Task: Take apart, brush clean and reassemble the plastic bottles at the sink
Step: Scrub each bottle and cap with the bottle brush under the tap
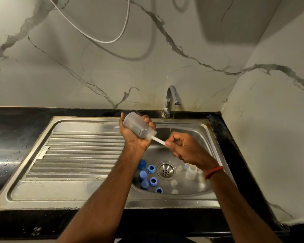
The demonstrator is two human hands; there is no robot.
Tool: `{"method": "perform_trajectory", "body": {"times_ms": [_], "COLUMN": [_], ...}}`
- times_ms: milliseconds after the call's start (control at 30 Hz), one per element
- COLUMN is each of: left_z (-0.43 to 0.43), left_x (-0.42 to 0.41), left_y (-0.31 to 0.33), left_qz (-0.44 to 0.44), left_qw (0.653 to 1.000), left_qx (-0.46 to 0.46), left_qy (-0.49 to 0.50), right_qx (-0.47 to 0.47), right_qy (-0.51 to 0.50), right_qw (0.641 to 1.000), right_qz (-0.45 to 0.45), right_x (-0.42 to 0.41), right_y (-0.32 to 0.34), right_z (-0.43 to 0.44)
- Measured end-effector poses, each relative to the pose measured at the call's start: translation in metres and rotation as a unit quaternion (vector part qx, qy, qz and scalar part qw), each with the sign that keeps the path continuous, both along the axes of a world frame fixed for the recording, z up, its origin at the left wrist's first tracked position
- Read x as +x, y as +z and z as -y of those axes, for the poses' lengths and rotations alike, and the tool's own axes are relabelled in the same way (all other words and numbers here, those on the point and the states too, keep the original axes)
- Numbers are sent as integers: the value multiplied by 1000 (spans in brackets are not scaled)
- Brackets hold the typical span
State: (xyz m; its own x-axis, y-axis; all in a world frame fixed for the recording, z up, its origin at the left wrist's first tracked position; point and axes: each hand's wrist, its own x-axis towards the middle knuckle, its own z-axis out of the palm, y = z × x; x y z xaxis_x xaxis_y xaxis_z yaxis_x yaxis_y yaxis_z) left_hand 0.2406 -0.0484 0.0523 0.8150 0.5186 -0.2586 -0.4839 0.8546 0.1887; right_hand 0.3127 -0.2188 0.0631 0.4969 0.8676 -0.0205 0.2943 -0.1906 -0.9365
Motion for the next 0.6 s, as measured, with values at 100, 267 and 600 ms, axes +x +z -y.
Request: {"method": "perform_trajectory", "body": {"times_ms": [100, 267, 600], "left_z": [-1, 1, 1], "left_x": [5, 8, 6], "left_y": [7, -7, -7], "left_qz": [14, -76, -56], "left_qw": [1000, 997, 998], "left_qx": [-1, 14, -24], "left_qy": [-4, -9, -4], "right_qx": [10, -15, -78], "right_qy": [-52, -175, -83], "right_qw": [998, 929, 909], "right_qz": [19, 326, 402], "right_x": [-5, -11, -15], "right_y": [-6, -17, -16], "right_z": [-5, -7, -11]}}
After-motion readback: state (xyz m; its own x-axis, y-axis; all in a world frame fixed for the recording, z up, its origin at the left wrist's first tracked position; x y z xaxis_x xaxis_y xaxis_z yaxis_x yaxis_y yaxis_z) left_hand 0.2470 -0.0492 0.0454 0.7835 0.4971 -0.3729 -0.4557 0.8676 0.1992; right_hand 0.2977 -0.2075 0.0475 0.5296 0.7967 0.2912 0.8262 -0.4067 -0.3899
